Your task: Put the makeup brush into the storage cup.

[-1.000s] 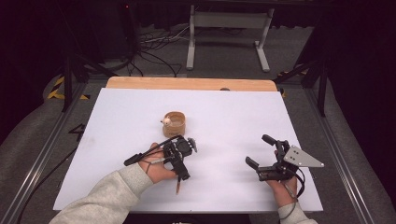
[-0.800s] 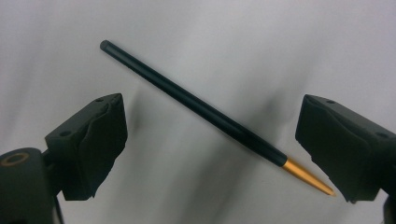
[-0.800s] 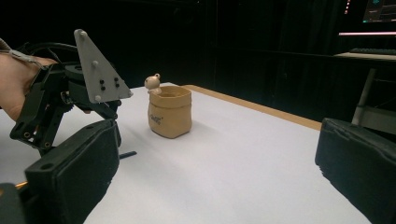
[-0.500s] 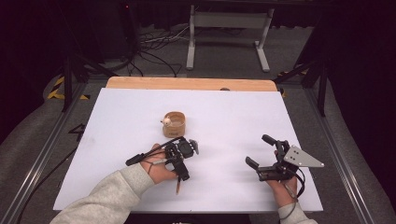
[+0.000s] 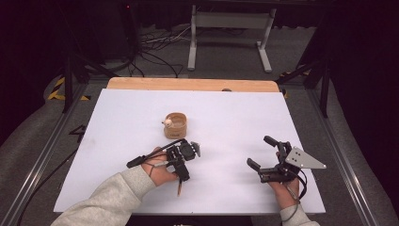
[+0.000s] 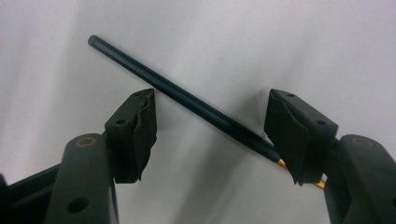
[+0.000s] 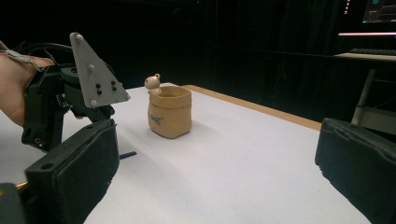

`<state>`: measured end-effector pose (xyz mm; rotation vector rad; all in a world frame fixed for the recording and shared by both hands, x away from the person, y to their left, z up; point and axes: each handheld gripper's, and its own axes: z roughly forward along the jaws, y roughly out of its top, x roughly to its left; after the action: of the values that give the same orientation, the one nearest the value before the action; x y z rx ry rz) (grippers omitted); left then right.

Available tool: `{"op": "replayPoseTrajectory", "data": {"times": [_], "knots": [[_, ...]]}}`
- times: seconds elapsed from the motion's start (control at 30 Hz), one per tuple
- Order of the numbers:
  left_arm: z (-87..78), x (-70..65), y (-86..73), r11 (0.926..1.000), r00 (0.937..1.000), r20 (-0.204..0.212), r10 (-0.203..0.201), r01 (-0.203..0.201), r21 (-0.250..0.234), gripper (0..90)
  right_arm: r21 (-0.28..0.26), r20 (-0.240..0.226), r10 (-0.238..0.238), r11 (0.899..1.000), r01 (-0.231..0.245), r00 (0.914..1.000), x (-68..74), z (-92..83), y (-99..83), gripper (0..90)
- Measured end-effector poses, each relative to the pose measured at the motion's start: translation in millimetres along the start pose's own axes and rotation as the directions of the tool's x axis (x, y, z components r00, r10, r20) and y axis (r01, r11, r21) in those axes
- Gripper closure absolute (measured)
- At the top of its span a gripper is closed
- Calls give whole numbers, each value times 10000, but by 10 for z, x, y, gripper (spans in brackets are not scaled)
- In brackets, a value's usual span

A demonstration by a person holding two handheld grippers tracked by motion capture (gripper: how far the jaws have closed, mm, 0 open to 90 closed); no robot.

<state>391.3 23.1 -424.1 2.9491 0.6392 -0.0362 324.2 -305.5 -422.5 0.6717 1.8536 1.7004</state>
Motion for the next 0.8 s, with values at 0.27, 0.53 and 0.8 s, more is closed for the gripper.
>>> {"op": "replayPoseTrajectory", "data": {"times": [0.27,0.53,0.8], "knots": [[-12,-37,9,10000,9996,-272,23,-22,60,487,46,-35,6,10000,-6,10000,3,6,-3,1],[-29,-61,1,9996,9994,-285,183,-176,235,669,51,49,-69,10000,68,10000,12,5,4,0],[-33,-52,-11,9993,9994,-222,248,-241,296,819,10,104,-84,10000,83,9999,9,-1,5,1]]}}
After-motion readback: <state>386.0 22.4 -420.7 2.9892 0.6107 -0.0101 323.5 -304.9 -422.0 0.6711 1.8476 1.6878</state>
